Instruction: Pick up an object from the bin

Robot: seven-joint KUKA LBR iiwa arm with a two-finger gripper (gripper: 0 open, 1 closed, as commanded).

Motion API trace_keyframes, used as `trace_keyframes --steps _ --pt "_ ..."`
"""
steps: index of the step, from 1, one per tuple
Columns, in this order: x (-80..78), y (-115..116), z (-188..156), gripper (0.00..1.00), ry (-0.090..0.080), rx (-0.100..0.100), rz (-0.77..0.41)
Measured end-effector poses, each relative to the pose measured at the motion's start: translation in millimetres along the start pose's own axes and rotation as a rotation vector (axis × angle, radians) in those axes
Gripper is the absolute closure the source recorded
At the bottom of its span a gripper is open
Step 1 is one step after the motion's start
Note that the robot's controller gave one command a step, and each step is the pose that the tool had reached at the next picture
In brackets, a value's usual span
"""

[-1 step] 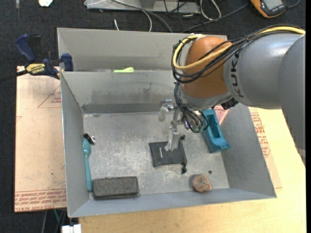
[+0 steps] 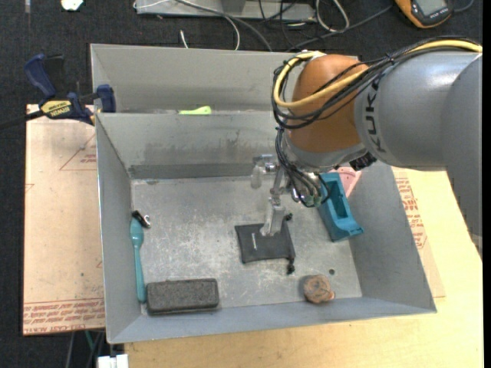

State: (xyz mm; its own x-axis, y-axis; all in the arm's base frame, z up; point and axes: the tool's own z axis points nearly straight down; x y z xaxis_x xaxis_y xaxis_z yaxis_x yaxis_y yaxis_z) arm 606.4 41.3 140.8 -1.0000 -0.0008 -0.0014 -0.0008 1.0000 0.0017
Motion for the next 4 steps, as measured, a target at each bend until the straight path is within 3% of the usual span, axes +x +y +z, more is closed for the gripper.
trace_keyframes --steps 1,2,3,4 --pt "16.2 -30 54 0.00 -0.005 -0.002 0.028" --pt "51.5 -23 69 1.00 -0.011 -0.005 0.314" --pt "51.5 -23 69 1.00 -0.011 -0.005 0.314" --pt "58.8 -24 15 1.00 -0.006 -0.003 0.269"
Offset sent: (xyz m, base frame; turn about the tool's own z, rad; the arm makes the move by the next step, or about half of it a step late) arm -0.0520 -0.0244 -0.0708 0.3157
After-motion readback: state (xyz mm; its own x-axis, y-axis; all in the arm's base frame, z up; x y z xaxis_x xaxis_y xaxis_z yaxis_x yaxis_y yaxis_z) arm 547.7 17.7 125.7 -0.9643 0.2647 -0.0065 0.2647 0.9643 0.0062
